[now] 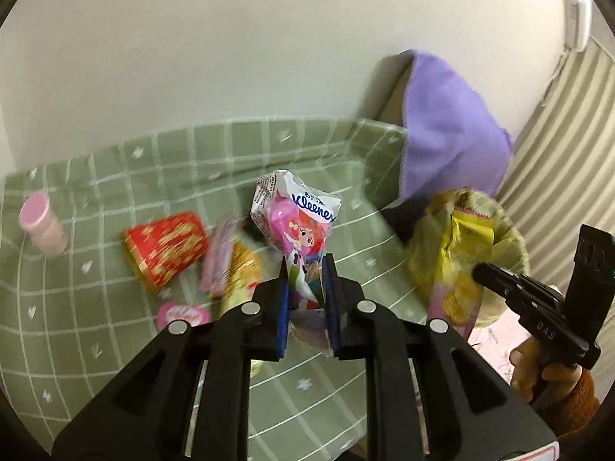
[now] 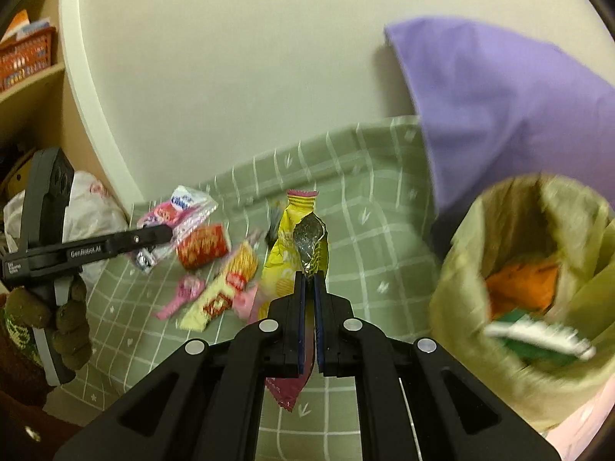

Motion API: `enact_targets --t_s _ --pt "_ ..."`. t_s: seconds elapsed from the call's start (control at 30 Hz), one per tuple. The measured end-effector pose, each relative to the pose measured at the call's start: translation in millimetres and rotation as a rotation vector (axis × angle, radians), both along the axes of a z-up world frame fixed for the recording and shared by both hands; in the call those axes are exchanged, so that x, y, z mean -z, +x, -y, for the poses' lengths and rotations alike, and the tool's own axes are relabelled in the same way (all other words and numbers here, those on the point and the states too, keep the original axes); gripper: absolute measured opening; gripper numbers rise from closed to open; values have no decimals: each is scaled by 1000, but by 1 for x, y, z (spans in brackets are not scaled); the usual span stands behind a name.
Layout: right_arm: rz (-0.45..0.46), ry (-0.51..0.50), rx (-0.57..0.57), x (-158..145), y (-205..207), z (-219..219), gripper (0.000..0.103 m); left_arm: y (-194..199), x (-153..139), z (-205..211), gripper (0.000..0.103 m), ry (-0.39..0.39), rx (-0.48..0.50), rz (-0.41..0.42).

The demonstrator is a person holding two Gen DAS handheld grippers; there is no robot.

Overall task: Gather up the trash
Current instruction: 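Carry both wrappers over the trash bag and open both grippers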

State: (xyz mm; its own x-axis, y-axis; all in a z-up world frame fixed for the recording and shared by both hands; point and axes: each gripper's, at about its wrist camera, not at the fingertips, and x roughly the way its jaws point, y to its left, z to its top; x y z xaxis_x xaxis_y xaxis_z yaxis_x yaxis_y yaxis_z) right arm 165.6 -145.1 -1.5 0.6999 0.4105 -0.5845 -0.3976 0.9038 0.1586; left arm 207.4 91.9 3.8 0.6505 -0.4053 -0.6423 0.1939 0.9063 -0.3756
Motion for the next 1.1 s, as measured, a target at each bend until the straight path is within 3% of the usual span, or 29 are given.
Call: enact_targets --t_s 0.23,0.47,0.73,0.9,1.1 --pt "157 -29 138 -58 -20 64 6 13 -39 63 15 -67 175 77" --pt "217 -50 360 -83 -38 157 6 20 -33 158 15 -80 381 46" --pt "157 -72 392 -62 -29 194 6 21 -15 259 15 -82 609 -29" --pt "118 -63 371 -41 -7 203 6 29 10 296 15 -21 642 -91" --pt "80 -58 336 -24 17 213 6 55 26 310 14 28 610 -99"
